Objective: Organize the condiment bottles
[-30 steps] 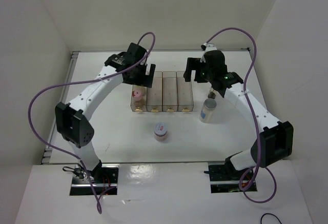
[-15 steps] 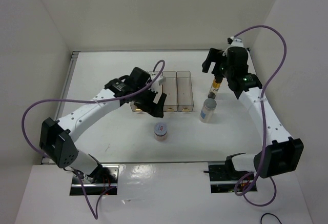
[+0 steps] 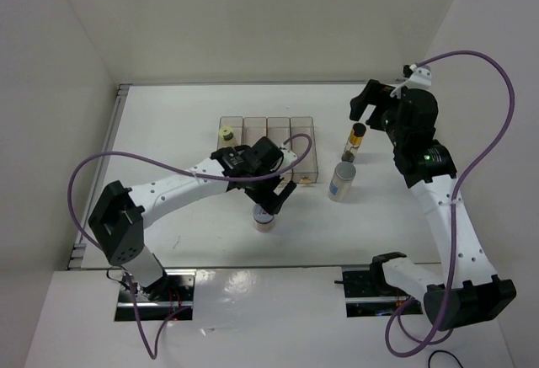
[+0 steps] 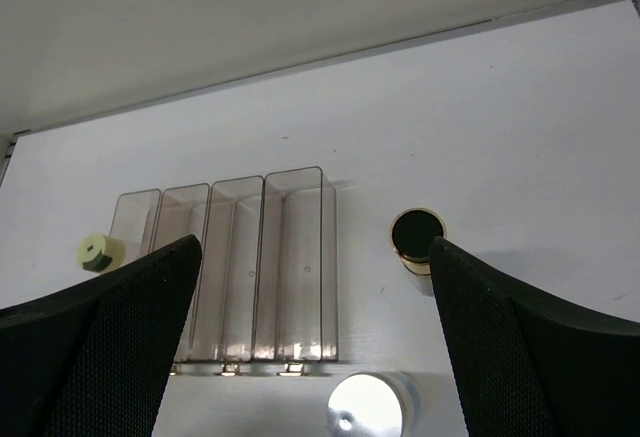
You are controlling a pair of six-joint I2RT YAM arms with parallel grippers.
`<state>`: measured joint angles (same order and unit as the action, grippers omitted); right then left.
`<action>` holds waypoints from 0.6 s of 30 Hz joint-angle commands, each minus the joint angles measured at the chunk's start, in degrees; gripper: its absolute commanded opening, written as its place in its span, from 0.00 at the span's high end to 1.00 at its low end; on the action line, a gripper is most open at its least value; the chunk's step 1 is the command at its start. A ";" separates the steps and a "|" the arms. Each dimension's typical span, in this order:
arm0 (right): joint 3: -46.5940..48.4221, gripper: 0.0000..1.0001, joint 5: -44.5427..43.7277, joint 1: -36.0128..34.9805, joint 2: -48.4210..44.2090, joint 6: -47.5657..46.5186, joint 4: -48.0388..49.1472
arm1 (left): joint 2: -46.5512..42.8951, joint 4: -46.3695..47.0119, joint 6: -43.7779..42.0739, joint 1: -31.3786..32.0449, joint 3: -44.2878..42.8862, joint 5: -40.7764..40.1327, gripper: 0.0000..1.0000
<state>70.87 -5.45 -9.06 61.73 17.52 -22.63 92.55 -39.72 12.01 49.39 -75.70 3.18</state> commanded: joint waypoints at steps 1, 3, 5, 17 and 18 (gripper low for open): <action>-1.78 0.01 -1.58 0.80 -2.67 -0.03 -0.21 | 1.13 -0.70 -0.41 1.06 0.12 -3.80 0.00; -2.40 0.01 -1.58 1.50 -3.19 0.50 -0.22 | 1.66 -0.70 0.11 1.67 0.12 -3.80 0.00; -2.93 0.01 -1.58 2.11 -3.72 0.50 -0.74 | 2.37 -0.70 0.12 2.21 0.12 -4.32 0.00; -4.07 0.01 -1.58 2.64 -4.87 0.50 -0.75 | 7.20 -1.94 3.02 4.75 1.17 -8.53 0.00; -4.07 0.01 -1.58 2.64 -4.87 0.50 -0.75 | 7.20 -1.94 3.54 4.75 1.17 -8.54 0.00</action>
<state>66.94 -6.59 -6.83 58.54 17.96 -23.97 98.48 -40.73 13.61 54.08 -74.76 -3.36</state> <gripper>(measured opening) 0.986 1.000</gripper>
